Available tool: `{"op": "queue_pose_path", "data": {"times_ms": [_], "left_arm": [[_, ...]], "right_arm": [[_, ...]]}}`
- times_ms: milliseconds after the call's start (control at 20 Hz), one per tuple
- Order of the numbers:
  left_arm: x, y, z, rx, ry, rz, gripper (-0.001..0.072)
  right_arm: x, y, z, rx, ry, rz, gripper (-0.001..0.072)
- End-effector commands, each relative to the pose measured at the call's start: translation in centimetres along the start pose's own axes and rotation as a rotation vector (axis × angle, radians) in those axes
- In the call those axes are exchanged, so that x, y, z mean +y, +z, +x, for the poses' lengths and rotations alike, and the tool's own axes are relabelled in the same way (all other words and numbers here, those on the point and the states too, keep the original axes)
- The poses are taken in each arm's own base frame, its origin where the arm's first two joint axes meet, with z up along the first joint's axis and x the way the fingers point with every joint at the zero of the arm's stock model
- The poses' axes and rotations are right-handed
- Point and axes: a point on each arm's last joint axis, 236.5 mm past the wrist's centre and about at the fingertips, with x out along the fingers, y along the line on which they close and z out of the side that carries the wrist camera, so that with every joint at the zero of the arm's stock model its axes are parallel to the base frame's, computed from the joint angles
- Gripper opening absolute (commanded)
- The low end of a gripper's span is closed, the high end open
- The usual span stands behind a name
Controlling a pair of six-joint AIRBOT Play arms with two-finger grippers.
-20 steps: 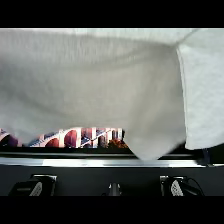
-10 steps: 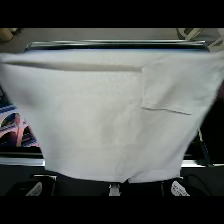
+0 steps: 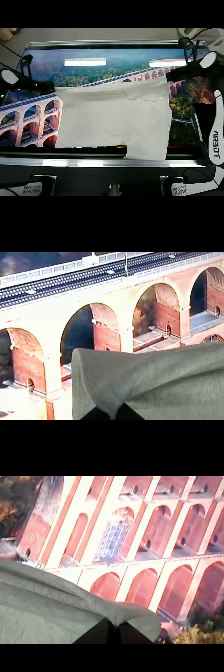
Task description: Fold the shirts.
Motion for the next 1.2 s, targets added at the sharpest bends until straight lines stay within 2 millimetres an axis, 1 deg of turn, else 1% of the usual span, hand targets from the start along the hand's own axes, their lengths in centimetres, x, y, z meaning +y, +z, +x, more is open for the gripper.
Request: {"op": "queue_pose_path", "data": {"times_ms": [0,50,100,150,200,250,300,350,400,450,500,550,650,700,750,800,900,950,1100,1150], "left_arm": [[0.8,2.0,4.9,0.004,0.002,-0.009,0.0032],[0.7,2.5,5.6,-0.008,0.002,-0.007,0.0033],[0.7,2.7,6.2,-0.007,0.002,-0.003,0.0033],[0.6,2.4,6.6,0.006,0.0,0.001,0.0033],[0.5,2.0,6.4,0.022,-0.002,0.032,0.0033],[0.5,1.5,5.6,0.05,-0.001,0.088,0.0033],[0.7,0.8,4.6,0.082,0.01,0.126,0.0033],[1.0,-0.3,3.4,0.13,0.026,0.146,0.0032],[1.2,-1.8,2.6,0.192,0.029,0.148,0.0033],[1.1,-3.7,2.1,0.273,0.019,0.14,0.0033],[0.9,-5.6,2.2,0.343,0.011,0.139,0.0033],[0.8,-7.3,2.7,0.396,0.003,0.137,0.0033],[0.8,-10.3,3.9,0.471,-0.002,0.129,0.0032],[0.5,-11.8,4.5,0.505,-0.018,0.117,0.0033],[0.1,-13.1,4.8,0.535,-0.035,0.106,0.0032],[0.1,-14.1,5.0,0.559,-0.041,0.098,0.0033],[0.4,-15.4,5.3,0.592,-0.039,0.086,0.0032],[0.6,-15.8,5.4,0.603,-0.039,0.078,0.0033],[0.7,-16.4,5.8,0.621,-0.042,0.063,0.0034],[0.4,-16.4,5.8,0.622,-0.055,0.056,0.0088]], "right_arm": [[-2.3,2.9,4.0,-0.15,-0.095,0.041,0.0022],[-2.3,2.3,4.9,-0.131,-0.089,0.045,0.0022],[-2.0,1.3,5.7,-0.097,-0.073,0.048,0.0022],[-1.6,0.1,6.4,-0.052,-0.052,0.051,0.0022],[-1.2,-0.7,6.4,-0.014,-0.034,0.05,0.0024],[-0.8,-1.5,5.4,0.031,-0.012,0.042,0.0024],[-0.4,-2.5,4.0,0.082,0.005,0.013,0.0024],[0.2,-4.3,2.2,0.169,0.025,-0.058,0.0023],[-0.1,-6.2,0.9,0.26,0.013,-0.098,0.0022],[-0.2,-8.6,0.2,0.36,0.012,-0.101,0.0022],[0.2,-10.4,0.3,0.418,0.027,-0.078,0.0022],[0.9,-12.0,1.0,0.454,0.055,-0.066,0.0022],[3.3,-15.1,2.9,0.517,0.14,-0.031,0.0023],[4.0,-16.6,3.6,0.552,0.162,-0.022,0.0023],[4.2,-17.6,4.0,0.574,0.172,-0.015,0.0023],[4.3,-18.1,4.3,0.58,0.174,-0.012,0.0023],[4.2,-18.1,4.8,0.565,0.163,-0.012,0.0022],[4.1,-17.9,4.9,0.557,0.161,-0.01,0.0022],[4.9,-17.5,5.0,0.538,0.185,0.023,0.0024],[5.1,-17.3,5.0,0.533,0.191,0.031,0.0041]]}}
